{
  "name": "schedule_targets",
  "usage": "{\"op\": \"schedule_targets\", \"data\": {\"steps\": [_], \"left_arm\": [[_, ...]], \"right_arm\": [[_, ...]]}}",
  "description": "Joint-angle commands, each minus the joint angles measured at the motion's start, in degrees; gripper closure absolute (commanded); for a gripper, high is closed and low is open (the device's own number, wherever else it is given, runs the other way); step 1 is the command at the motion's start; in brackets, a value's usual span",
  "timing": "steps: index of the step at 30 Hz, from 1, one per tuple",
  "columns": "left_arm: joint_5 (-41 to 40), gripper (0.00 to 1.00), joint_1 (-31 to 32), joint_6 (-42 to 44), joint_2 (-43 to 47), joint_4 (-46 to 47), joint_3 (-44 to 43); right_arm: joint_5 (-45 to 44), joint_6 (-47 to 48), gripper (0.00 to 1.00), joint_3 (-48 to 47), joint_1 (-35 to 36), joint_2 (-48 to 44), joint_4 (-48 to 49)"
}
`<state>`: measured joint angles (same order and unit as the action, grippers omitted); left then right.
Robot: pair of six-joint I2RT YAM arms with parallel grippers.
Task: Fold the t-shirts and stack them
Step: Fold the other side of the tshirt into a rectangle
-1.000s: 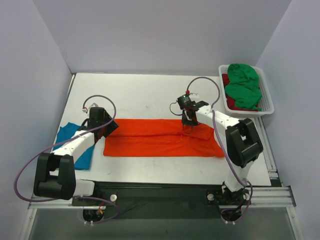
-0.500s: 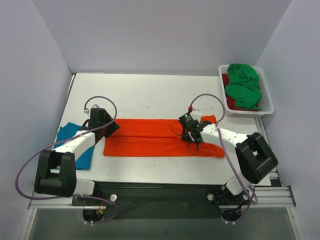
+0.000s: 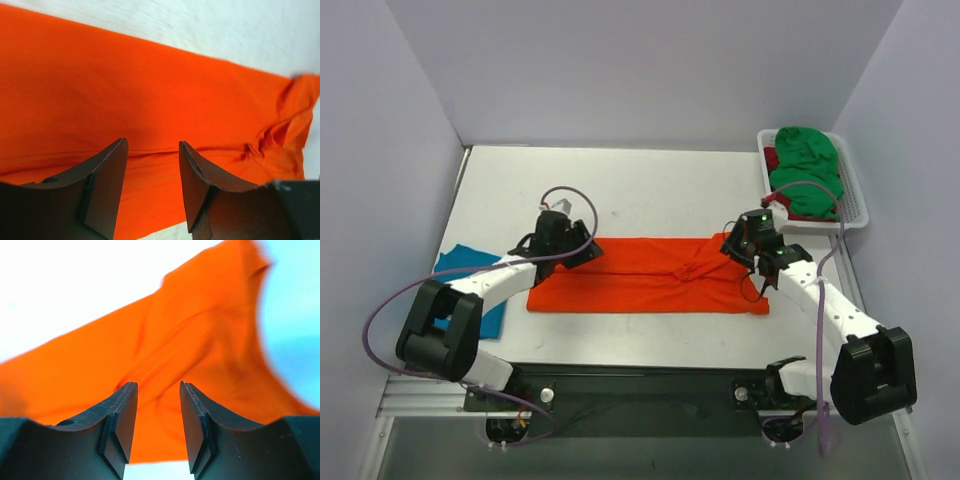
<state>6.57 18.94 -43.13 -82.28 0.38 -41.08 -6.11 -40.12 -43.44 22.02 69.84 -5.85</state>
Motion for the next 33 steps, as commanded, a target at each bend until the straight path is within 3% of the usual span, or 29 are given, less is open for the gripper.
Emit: {"op": "schedule_targets", "data": {"steps": [1,6,13,33], "left_arm": [[2.40,0.44,6.53,3.49,-3.75,4.53,-5.67],[4.77,0.42,16.98,5.60,-12.96,6.12,-11.73],[5.12,0.37,24.99,6.40,-21.16,7.18,-20.26],[2.75,0.40,30.02,8.51,-33.03,1.38,-35.47]], "right_arm": [[8.71,4.16,0.60,-1.38,-8.90,0.64,-4.08],[16.21,7.51,0.61,-4.71,-16.91,8.10,-2.51],[18.68,8.65,0.61,-8.94,-18.42,14.52,0.05],[18.41,10.15,0.65,-11.32,-19.21,23.58,1.98]]}}
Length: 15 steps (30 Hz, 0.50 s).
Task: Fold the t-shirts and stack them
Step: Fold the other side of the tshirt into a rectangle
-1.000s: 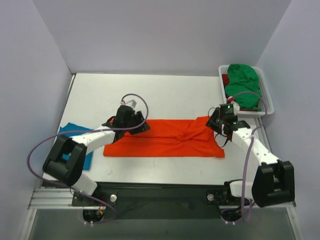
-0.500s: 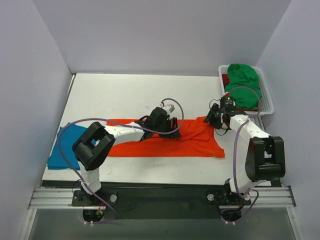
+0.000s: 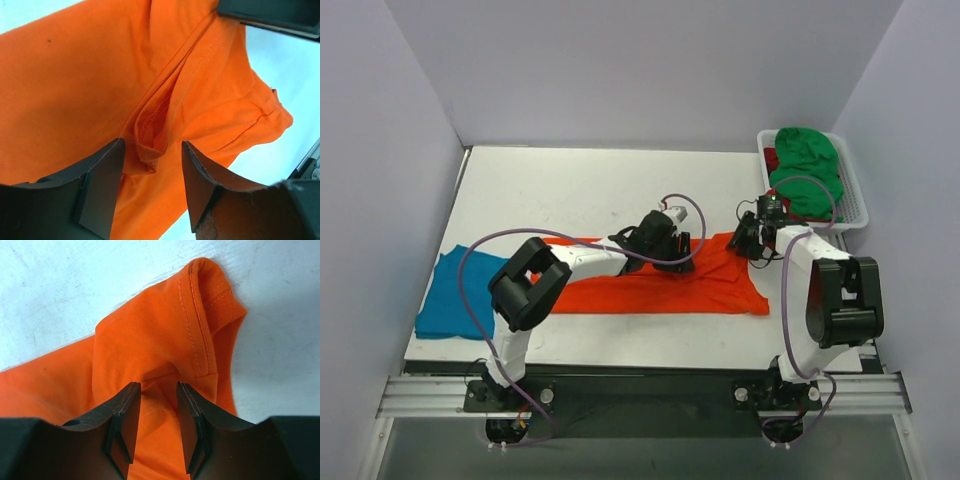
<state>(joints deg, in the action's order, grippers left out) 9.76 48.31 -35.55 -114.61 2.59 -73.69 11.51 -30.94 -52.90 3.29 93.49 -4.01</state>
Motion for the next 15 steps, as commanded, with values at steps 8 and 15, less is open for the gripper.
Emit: {"op": "schedule_targets", "data": {"steps": [8,15], "left_arm": [[-0.44,0.67,0.82,0.75,-0.97,-1.10,-4.00],[0.17,0.92,0.82,0.92,-0.18,-1.27,-4.09]], "right_arm": [[1.94,0.09,0.80,-0.01,-0.48,-1.91,0.58],[2.29,-0.09,0.93,1.84,-0.48,-4.98,-0.12]]}}
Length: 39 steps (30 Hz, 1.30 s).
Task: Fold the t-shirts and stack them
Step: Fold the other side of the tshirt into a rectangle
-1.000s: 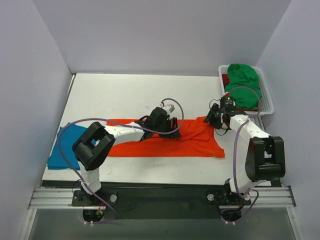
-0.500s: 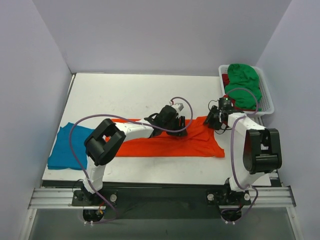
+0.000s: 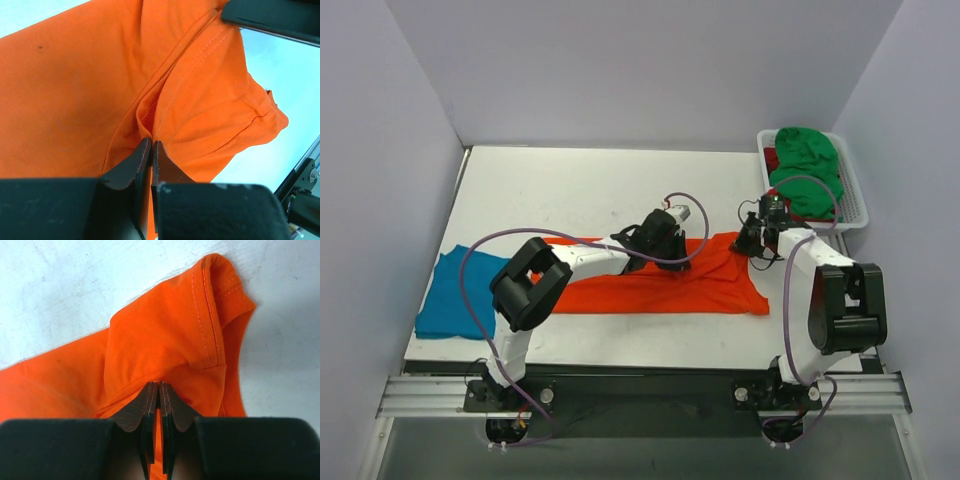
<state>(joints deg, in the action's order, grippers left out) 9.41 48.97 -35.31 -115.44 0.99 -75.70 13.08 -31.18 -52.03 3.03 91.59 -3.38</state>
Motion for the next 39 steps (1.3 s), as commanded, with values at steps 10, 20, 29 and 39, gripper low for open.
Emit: {"op": "schedule_targets", "data": {"steps": [10,20,29,39], "left_arm": [[0.61,1.00,0.07,2.35,3.64,-0.91,-0.50],[1.14,1.00,0.07,4.02,6.01,-2.84,1.17],[3.15,1.00,0.07,6.30,6.54,-3.89,2.22],[2.63,0.87,-0.02,8.41,7.68,-4.60,4.33]], "right_arm": [[1.42,-0.46,0.99,7.55,-0.22,-12.21,-2.07],[2.30,-2.30,0.98,16.16,0.40,-24.08,-4.18],[0.20,-4.94,0.98,22.23,3.47,-30.15,-5.41],[-1.13,-7.32,0.93,27.33,4.27,-32.61,-5.50]]}}
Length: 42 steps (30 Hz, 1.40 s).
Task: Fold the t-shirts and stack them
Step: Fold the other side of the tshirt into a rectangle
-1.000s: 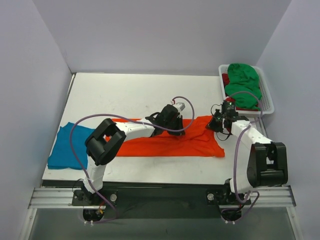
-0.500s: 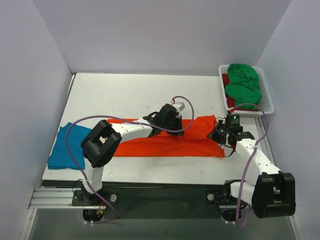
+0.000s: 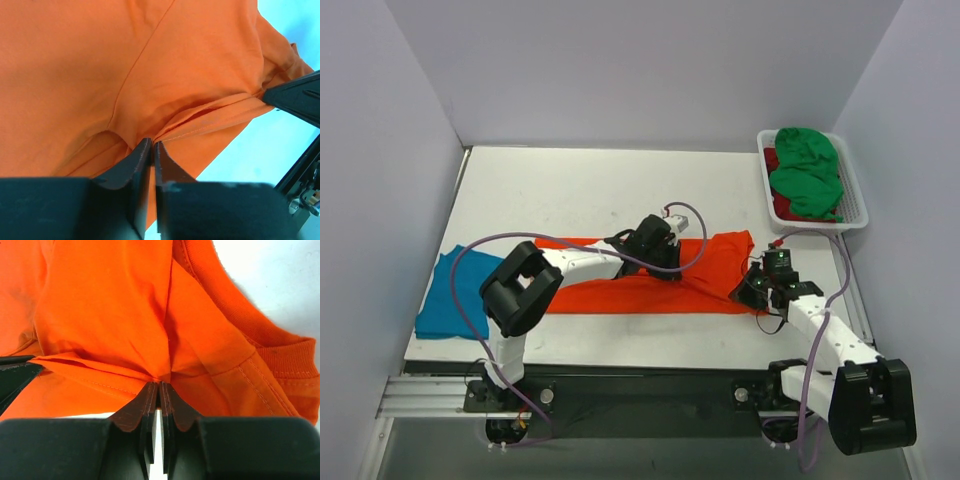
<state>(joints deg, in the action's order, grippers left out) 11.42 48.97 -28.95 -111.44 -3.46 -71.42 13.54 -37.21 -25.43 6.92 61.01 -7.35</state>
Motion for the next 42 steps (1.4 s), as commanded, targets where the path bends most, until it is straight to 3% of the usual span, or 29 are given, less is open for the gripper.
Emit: {"op": "schedule_targets", "data": {"steps": [1,5,11,13,19,26,34,42], "left_arm": [[0.62,0.81,-0.02,2.23,3.68,-0.23,0.05],[0.18,0.68,-0.10,2.67,4.82,-0.58,0.66],[1.06,0.54,-1.33,2.76,8.86,-0.84,2.86],[1.76,0.54,-1.77,2.85,10.35,-0.84,3.30],[3.60,0.57,-1.86,2.06,11.42,-0.50,2.17],[6.94,0.78,-0.02,-1.37,2.73,2.41,-1.00],[6.86,0.80,1.22,-3.04,-0.01,7.07,3.39],[5.28,0.79,0.95,-0.94,4.20,2.07,0.93]], "right_arm": [[-1.59,-1.46,0.92,0.99,0.38,-2.13,-1.70],[-2.03,-1.90,0.80,1.43,0.38,-4.06,-2.66],[-4.92,-2.25,0.73,-0.23,2.82,-8.36,-6.44],[-7.46,-2.43,0.73,-2.51,4.85,-8.72,-8.54],[-13.36,-3.48,0.73,-9.63,10.83,-2.58,-8.91],[-14.69,-5.58,0.75,-10.17,12.07,6.04,-3.73],[-13.98,-8.23,0.75,-2.44,13.03,7.10,0.76],[-14.59,-7.97,0.75,-4.18,12.86,3.08,-3.01]]}}
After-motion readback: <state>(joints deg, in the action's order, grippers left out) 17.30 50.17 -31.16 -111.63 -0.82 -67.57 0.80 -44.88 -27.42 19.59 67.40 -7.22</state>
